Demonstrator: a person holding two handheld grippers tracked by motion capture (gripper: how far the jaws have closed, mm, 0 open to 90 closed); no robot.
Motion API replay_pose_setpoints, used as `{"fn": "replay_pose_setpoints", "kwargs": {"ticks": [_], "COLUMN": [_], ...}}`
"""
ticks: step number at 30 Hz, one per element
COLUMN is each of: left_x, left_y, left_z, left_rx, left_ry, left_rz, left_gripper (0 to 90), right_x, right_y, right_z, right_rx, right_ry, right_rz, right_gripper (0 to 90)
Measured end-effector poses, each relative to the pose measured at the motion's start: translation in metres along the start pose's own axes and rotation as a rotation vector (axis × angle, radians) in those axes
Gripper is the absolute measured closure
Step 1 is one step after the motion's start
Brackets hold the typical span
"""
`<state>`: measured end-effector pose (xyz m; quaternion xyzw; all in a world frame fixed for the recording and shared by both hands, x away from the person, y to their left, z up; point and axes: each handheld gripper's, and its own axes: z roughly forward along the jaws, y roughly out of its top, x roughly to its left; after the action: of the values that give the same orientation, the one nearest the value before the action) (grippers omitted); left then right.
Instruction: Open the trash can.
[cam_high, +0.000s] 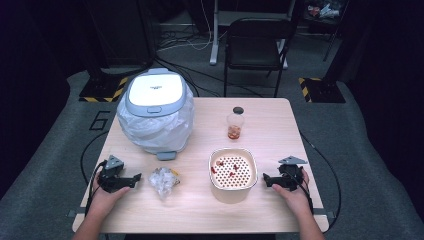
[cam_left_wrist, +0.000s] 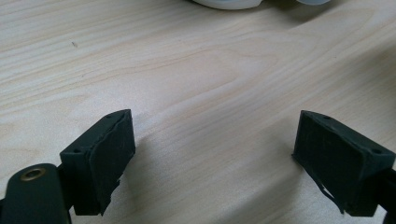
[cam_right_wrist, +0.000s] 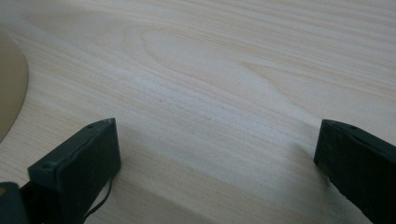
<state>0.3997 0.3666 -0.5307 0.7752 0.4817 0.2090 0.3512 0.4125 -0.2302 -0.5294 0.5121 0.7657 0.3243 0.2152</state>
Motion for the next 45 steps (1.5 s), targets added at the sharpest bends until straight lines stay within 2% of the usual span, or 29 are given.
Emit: {"fn": "replay_pose_setpoints", "kwargs": {"ticks": [6,9,13,15,19,20,24,25,26,27,28,31,36,39,43,44,45], "left_x": [0.0,0.0,0.001,-0.001,0.0,0.0,-0.001,-0.002,-0.002,-0.002,-0.002,-0.006,-0.02,-0.027,-0.034,-0.035,-0.036], "left_y": [0.0,-0.001,0.0,-0.001,-0.001,-0.002,0.0,0.0,0.001,0.002,0.004,0.011,0.031,0.043,0.057,0.06,0.062], "left_z": [-0.001,-0.001,-0.002,-0.002,-0.004,-0.003,-0.006,-0.006,-0.008,-0.009,-0.01,-0.015,-0.021,-0.022,-0.02,-0.018,-0.016], "left_rx": [0.012,0.002,0.015,-0.005,0.001,-0.018,-0.002,-0.02,-0.015,-0.009,-0.025,-0.042,-0.044,-0.042,-0.062,-0.07,-0.069], "left_ry": [-0.009,-0.006,-0.001,0.005,-0.005,0.002,-0.004,-0.02,-0.038,-0.043,-0.047,-0.053,-0.085,-0.118,-0.127,-0.122,-0.134], "left_rz": [0.004,0.002,0.018,-0.013,-0.023,-0.018,-0.018,-0.04,-0.048,-0.063,-0.082,-0.095,-0.025,0.0,0.036,0.04,0.037], "left_gripper": [12.5,12.5,12.6,14.3,16.8,22.8,32.8,32.8,40.6,44.5,44.5,51.2,60.8,64.7,66.3,66.3,66.9], "right_x": [0.0,0.0,0.0,0.0,0.0,0.0,0.0,0.0,0.0,0.0,0.0,0.0,0.0,0.001,0.001,0.001,0.001], "right_y": [0.0,0.0,0.0,0.0,0.0,0.0,0.0,0.0,0.0,0.0,0.0,0.0,0.0,-0.001,-0.003,-0.004,-0.004], "right_z": [0.0,0.0,0.0,0.0,0.0,0.0,0.0,0.0,0.0,0.0,0.0,0.0,-0.001,-0.001,-0.005,-0.005,-0.006], "right_rx": [0.001,0.001,0.001,0.001,0.001,0.001,0.001,0.001,0.001,0.001,0.001,0.003,0.002,-0.002,-0.018,-0.02,-0.02], "right_ry": [0.0,0.0,0.0,0.0,0.0,0.0,0.0,0.0,0.0,0.0,0.0,0.0,-0.002,-0.004,-0.013,-0.014,-0.013], "right_rz": [0.0,0.0,0.0,0.0,0.001,0.001,0.0,0.0,0.001,0.0,0.0,0.002,0.002,0.01,0.018,0.017,0.019], "right_gripper": [0.0,0.0,0.0,0.0,0.0,0.0,0.0,0.0,0.0,0.0,0.0,0.0,0.0,1.2,6.4,7.3,8.2]}}
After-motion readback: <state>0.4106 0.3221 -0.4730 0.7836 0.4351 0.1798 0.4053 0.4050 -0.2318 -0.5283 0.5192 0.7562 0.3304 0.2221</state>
